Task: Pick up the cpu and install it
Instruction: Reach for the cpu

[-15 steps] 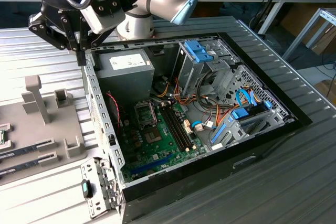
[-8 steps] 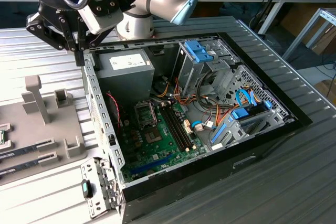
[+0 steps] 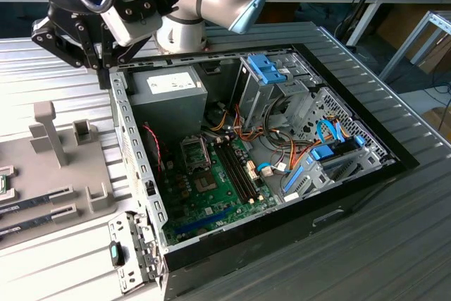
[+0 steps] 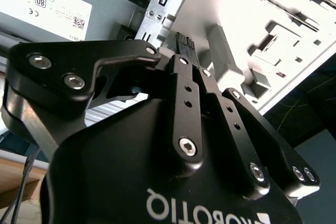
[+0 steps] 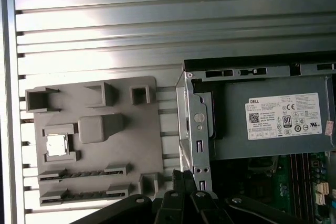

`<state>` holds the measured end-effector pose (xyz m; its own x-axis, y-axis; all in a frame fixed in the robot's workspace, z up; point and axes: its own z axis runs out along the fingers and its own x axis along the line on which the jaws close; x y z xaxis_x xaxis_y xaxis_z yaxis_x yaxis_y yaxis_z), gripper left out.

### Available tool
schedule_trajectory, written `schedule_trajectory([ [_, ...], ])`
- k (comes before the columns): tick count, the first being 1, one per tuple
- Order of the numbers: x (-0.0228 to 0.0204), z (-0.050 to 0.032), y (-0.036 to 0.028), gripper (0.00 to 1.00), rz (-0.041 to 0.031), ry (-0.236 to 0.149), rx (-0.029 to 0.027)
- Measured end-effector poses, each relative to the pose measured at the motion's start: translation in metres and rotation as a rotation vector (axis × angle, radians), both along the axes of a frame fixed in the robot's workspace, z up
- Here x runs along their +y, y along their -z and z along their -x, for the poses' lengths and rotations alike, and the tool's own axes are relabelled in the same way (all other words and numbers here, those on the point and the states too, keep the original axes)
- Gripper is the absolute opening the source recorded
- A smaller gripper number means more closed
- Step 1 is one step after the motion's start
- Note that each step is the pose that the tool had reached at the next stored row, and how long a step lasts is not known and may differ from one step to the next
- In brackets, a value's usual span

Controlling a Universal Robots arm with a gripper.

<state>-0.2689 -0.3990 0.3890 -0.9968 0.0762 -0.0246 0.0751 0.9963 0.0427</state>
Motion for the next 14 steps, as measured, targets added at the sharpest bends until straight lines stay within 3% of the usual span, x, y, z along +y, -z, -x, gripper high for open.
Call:
schedule_trajectory([
  [14, 0.0000, 0.0077, 0.0001, 0.11, 0.0000, 0.000, 0.0000],
])
